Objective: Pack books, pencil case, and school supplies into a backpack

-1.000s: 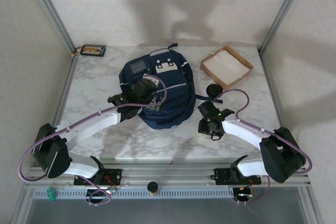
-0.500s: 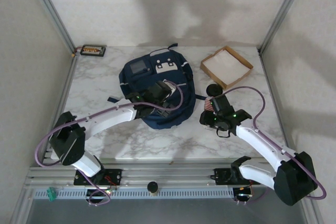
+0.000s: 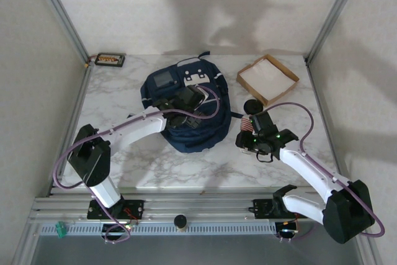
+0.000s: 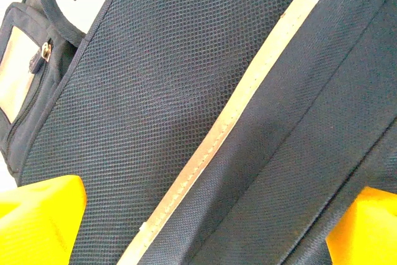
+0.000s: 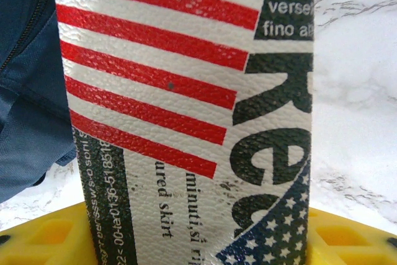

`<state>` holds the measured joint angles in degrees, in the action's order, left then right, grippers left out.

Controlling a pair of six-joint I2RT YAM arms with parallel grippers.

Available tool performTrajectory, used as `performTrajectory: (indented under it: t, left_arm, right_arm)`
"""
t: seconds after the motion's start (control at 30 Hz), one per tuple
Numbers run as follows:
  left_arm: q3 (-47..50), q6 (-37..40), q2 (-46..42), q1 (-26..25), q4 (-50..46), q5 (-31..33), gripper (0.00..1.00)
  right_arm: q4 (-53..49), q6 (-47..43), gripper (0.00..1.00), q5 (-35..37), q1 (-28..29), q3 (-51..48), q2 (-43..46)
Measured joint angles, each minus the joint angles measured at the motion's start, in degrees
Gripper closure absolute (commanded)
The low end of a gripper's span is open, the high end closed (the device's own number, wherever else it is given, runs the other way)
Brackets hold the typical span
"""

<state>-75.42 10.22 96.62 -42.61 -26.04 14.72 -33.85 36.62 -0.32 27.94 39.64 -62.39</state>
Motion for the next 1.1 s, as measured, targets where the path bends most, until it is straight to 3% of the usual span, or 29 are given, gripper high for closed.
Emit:
performTrajectory:
  t: [0.1,0.2,0.43,0.63,1.1]
  left_arm:
    - [0.0,0.7,0.0,0.1,-0.1,0.2,0.22]
    - [0.0,1.1,0.0,0.2,-0.1,0.2,0.29]
    - [0.0,1.3,0.0,1.2,0.1,0.1,0.61]
    - [-0.2,0.9,0.2,1.4,0.5,0.1,1.00]
    - [-11.7,-10.1,1.9,-1.7,-4.3,-0.7,1.00]
  right_arm:
    - [0.0,0.0,0.51,0.0,-0.1,0.0,0.2]
    - [0.2,0.0,0.52,-0.9,-0.2,0.0,0.2]
    - [0.1,-0.2,0.57,-2.0,-0.2,0.5,0.2]
    - [0.1,-1.5,0.58,-6.1,-0.2,5.0,0.1]
    - [0.1,-5.8,0.50,-16.2,2.8,21.9,-11.9]
